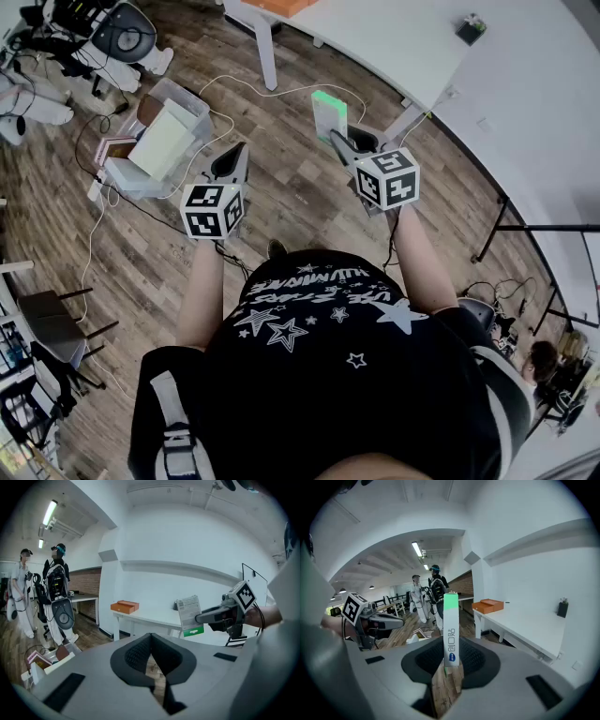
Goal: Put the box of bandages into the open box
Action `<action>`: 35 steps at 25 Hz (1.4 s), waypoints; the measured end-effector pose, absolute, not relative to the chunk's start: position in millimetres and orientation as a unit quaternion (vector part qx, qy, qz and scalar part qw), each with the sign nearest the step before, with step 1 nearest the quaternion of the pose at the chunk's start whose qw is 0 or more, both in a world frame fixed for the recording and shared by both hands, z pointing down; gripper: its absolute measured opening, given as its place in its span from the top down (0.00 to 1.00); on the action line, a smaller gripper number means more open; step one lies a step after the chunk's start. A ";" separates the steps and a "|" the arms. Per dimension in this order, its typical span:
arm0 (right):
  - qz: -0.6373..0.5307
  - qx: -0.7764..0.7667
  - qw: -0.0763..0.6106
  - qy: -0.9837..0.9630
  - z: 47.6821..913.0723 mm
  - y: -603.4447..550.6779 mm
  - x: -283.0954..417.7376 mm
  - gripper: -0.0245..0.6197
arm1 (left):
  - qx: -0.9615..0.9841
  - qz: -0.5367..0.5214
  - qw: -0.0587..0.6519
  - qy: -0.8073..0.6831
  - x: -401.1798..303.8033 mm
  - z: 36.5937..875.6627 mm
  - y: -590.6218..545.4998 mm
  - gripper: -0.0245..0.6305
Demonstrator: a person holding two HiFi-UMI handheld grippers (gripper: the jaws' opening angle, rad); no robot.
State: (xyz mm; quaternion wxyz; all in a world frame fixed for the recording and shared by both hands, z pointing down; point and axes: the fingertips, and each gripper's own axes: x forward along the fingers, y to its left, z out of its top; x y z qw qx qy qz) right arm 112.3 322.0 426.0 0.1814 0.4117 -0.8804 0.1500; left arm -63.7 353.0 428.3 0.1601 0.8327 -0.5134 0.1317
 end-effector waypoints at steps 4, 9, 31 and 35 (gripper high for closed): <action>0.153 0.411 0.187 -0.879 432.8 316.5 101.9 0.79 | 0.834 0.127 0.165 -0.511 -73.2 432.6 345.0 0.93; 0.156 0.415 0.197 -0.875 441.2 314.8 82.8 0.79 | 0.834 0.118 0.172 -0.510 -93.2 436.9 343.0 0.93; 0.175 0.449 0.184 -0.856 454.1 257.9 22.4 0.78 | 0.824 0.111 0.196 -0.520 -186.7 452.1 290.8 0.93; 0.180 0.443 0.185 -0.859 465.1 209.3 32.2 0.78 | 0.822 0.122 0.193 -0.521 -174.8 454.2 253.0 0.93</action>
